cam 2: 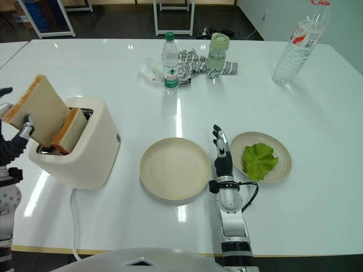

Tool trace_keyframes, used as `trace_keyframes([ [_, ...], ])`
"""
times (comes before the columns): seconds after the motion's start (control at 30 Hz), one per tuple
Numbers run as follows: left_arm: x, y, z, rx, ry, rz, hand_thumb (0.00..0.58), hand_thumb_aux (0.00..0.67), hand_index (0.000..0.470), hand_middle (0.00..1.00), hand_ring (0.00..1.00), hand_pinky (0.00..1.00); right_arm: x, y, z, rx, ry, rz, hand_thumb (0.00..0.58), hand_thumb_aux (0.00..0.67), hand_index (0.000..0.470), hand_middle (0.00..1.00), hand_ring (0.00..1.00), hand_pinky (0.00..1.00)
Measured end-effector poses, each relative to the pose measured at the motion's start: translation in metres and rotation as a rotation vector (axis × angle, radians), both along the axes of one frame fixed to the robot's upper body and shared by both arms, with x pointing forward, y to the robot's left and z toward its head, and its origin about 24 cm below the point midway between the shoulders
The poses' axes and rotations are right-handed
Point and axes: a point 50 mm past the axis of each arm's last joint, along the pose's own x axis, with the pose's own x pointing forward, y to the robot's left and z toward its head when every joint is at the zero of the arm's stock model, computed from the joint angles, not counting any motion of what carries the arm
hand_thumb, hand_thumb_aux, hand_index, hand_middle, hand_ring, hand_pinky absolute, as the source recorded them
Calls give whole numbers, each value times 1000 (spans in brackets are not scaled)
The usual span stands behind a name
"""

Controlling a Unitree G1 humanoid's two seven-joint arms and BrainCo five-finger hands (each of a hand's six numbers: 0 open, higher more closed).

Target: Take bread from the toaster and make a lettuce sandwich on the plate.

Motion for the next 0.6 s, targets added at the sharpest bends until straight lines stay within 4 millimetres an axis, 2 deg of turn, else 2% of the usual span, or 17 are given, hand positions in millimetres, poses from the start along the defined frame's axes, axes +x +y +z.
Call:
trace_keyframes([
  [0.13,-6,-15,24,3,-163,-127,580,670,470,1000,1000,1000,0,0,0,0,2,-1,0,0,0,0,0,0],
  [0.27,-4,-66,48,-41,-354,-433,580,670,470,1000,1000,1000,0,0,-1,0,6,0,0,0,0,0,0,0],
  [0.33,2,-87,54,-111,-392,-541,580,670,470,1000,1000,1000,0,0,-1,0,8,2,0,0,0,0,0,0],
  [0.43,14,-125,50,-304,-351,-733,580,670,470,1000,1000,1000,0,-2,-1,-9,9,7,0,0,0,0,0,0],
  [0.6,26,-178,23,-578,-90,-982,580,670,470,1000,1000,1000,0,-9,1,-16,3,-15,0,0,0,0,0,0],
])
